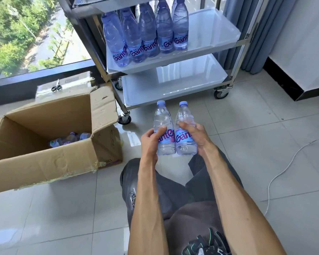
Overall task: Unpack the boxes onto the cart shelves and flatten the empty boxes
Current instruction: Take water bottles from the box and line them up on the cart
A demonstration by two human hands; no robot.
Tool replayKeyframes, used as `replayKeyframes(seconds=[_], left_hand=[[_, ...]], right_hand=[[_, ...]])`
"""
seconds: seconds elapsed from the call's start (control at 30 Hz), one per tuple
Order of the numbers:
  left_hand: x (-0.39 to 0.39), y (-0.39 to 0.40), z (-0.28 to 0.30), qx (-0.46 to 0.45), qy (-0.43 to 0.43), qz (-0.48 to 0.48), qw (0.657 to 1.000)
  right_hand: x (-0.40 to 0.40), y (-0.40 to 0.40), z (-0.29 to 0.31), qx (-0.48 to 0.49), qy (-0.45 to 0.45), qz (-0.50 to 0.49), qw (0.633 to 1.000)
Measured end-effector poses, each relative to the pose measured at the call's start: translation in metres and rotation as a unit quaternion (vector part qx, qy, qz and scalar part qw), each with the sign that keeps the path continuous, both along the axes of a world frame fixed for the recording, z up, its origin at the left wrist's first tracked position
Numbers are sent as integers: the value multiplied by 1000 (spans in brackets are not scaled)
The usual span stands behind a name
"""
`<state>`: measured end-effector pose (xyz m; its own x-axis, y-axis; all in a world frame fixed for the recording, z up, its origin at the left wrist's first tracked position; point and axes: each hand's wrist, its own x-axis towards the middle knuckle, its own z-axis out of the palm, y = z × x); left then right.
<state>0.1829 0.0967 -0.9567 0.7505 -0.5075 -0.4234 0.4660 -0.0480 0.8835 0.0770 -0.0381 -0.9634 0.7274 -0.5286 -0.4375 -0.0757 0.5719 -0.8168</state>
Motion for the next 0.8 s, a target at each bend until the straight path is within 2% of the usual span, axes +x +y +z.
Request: replayKeyframes(seconds=[0.17, 0.27, 0.33, 0.47, 0.7, 0.8], left_hand=[[33, -61, 32, 26, -125, 51, 991], [57, -103, 54, 19, -193, 94, 977], [74, -133, 65, 23, -228, 123, 966], [115, -194, 79, 50, -262, 157, 951], [181, -264, 100, 109, -286, 184, 934], [199, -277, 103, 114, -290, 176, 934]], right_hand=[[37, -46, 26, -161, 71, -60, 983], [67, -85, 46, -216, 92, -53, 971], [87, -111, 56, -238, 104, -53, 964], [127, -154, 70, -346, 139, -82, 925], [201, -204, 90, -360, 151, -193, 900], [220, -218, 96, -361, 119, -248, 891]])
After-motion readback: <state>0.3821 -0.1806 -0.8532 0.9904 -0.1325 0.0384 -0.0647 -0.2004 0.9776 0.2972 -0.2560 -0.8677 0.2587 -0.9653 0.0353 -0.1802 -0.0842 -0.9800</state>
